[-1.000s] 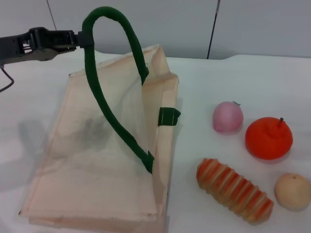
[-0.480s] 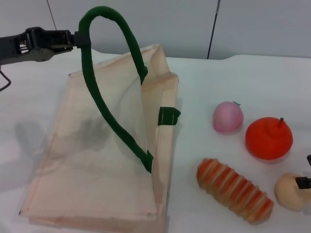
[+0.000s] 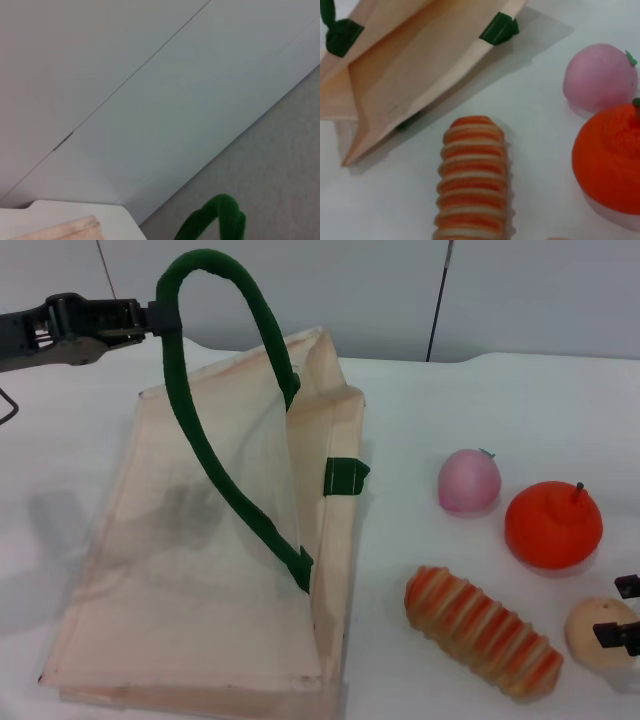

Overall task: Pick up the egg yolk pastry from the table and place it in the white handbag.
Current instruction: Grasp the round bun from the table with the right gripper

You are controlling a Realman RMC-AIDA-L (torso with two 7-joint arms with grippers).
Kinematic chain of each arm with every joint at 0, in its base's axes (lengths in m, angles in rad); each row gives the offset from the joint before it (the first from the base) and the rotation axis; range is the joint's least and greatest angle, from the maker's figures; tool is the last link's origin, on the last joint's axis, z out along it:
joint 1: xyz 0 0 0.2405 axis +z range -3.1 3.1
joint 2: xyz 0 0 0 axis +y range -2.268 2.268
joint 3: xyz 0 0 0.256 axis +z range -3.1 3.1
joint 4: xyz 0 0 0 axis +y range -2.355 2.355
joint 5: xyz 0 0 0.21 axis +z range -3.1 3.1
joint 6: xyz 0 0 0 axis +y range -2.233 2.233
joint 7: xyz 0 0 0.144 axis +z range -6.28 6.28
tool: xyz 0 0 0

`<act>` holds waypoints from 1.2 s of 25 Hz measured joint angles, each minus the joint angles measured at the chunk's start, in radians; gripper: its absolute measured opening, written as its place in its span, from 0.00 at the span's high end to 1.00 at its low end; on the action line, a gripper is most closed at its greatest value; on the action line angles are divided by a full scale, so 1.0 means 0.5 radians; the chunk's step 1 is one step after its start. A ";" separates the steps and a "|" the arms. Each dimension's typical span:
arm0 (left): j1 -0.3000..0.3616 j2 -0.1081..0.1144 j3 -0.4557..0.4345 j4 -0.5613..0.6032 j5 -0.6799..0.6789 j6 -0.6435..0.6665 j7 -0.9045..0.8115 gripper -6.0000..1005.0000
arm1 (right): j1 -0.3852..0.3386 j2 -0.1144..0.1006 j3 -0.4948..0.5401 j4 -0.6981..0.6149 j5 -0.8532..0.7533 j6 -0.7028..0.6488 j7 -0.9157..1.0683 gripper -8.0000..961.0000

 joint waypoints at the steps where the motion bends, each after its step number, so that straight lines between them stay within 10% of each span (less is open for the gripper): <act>1: 0.000 0.000 0.000 0.004 0.000 0.000 0.000 0.88 | 0.002 0.000 -0.016 0.013 0.000 -0.027 0.007 0.11; 30: 0.006 0.003 0.000 0.014 -0.001 0.000 -0.022 0.87 | -0.011 -0.003 -0.304 0.032 0.015 -0.164 0.137 0.23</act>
